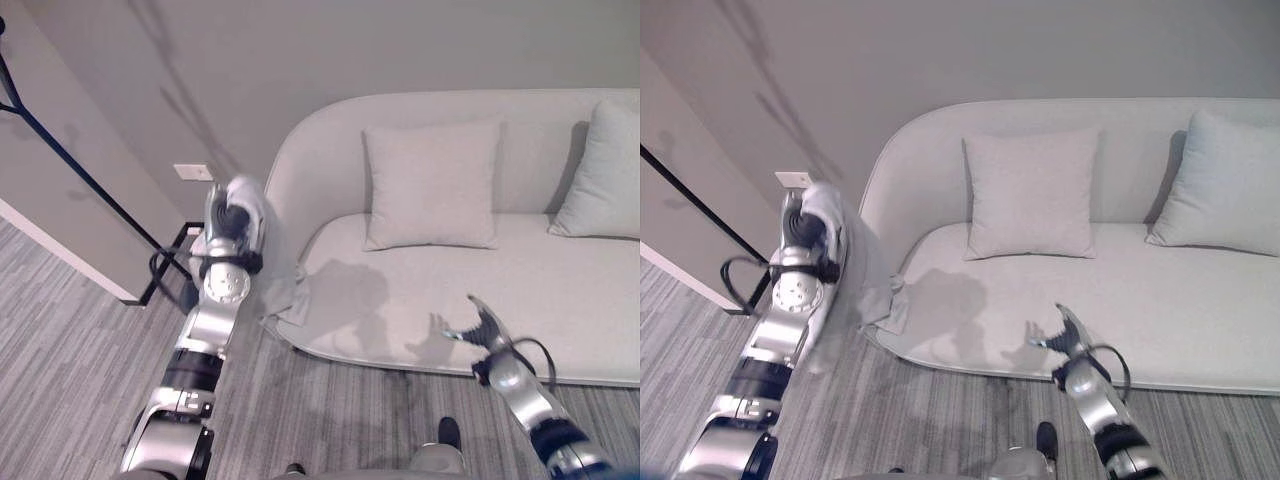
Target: Hang the clothes on the sofa on the clothes rack.
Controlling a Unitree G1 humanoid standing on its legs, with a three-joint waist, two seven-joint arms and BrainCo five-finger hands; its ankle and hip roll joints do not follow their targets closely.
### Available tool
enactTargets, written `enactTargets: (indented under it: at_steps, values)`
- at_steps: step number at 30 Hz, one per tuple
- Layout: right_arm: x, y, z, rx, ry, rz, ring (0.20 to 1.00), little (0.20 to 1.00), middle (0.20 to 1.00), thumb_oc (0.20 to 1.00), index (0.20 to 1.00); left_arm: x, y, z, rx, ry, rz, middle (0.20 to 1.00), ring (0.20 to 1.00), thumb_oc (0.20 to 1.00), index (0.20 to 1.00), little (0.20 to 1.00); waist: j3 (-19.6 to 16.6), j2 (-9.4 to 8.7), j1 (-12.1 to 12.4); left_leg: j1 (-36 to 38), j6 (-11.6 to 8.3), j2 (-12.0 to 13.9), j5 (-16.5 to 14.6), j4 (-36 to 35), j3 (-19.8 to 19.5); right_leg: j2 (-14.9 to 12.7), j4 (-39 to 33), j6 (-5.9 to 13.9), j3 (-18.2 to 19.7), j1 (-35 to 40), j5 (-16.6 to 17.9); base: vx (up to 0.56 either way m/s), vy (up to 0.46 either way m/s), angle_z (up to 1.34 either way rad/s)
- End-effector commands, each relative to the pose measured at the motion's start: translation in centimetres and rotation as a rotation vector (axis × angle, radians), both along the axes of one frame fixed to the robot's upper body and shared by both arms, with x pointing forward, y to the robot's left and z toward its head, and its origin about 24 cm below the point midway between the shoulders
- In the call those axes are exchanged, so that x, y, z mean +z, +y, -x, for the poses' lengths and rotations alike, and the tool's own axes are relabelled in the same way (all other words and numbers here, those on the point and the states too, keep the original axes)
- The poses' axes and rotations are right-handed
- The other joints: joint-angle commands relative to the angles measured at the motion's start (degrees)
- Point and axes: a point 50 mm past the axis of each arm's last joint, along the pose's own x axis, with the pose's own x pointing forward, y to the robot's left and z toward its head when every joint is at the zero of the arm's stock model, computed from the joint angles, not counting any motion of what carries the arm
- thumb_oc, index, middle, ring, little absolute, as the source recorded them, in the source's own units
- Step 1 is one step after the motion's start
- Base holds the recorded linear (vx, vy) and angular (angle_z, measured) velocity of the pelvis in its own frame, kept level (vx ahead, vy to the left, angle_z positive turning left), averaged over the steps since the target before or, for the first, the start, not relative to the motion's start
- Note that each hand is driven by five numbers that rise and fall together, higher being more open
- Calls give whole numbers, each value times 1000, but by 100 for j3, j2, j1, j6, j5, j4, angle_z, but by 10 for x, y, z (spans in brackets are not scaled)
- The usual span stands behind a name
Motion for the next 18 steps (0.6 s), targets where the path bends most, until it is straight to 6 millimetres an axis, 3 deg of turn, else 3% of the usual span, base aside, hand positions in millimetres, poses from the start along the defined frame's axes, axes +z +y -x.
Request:
enactTargets:
  at_steps: [1, 3, 6, 13, 16, 18]
  values:
    - [54, 34, -41, 134, -241, 28, 1000, 1000, 1000, 1000, 1000, 97, -20, 3, -32, -398, -50, 200, 200, 200, 200, 200, 5, 357, 56, 59, 294, -68, -138, 50, -420, -391, 53, -280, 206, 384, -346, 33, 61, 13]
    - [65, 77, -53, 192, -262, -63, 1000, 1000, 1000, 1000, 1000, 139, -26, 17, -22, -561, -26, 200, 200, 200, 200, 200, 24, 407, 185, 122, 291, -175, -120, 50, -449, -478, 91, -270, 215, 469, -314, 36, 203, 8]
    - [60, 98, -51, 237, -222, -117, 1000, 1000, 1000, 1000, 1000, 161, -28, 26, -7, -654, -13, 200, 200, 200, 200, 200, 31, 507, 228, 202, 296, -338, -69, 50, -457, -625, 147, -280, 301, 458, -243, 31, 268, 9]
    - [47, 117, -43, 270, -147, -219, 1000, 1000, 1000, 1000, 1000, 180, -38, 29, -35, -722, 33, 200, 200, 200, 200, 200, 112, 655, 211, 352, 329, -711, -106, 50, -296, -961, 254, -348, 455, 329, -124, -1, 254, -4]
    - [39, 130, -39, 315, -100, -222, 1000, 1000, 1000, 1000, 1000, 177, -46, 30, -87, -723, 105, 200, 200, 200, 200, 200, 386, 993, 203, 549, 273, -693, -73, 50, 42, -1028, 270, -360, -51, 307, -169, 7, 240, -62]
    - [34, 136, -36, 349, -81, -198, 1000, 1000, 1000, 1000, 1000, 173, -54, 31, -128, -712, 127, 200, 200, 200, 200, 200, 502, 1227, 70, 602, 242, -689, -91, 50, 105, -848, 328, -386, -124, 339, -266, -14, 256, -65]
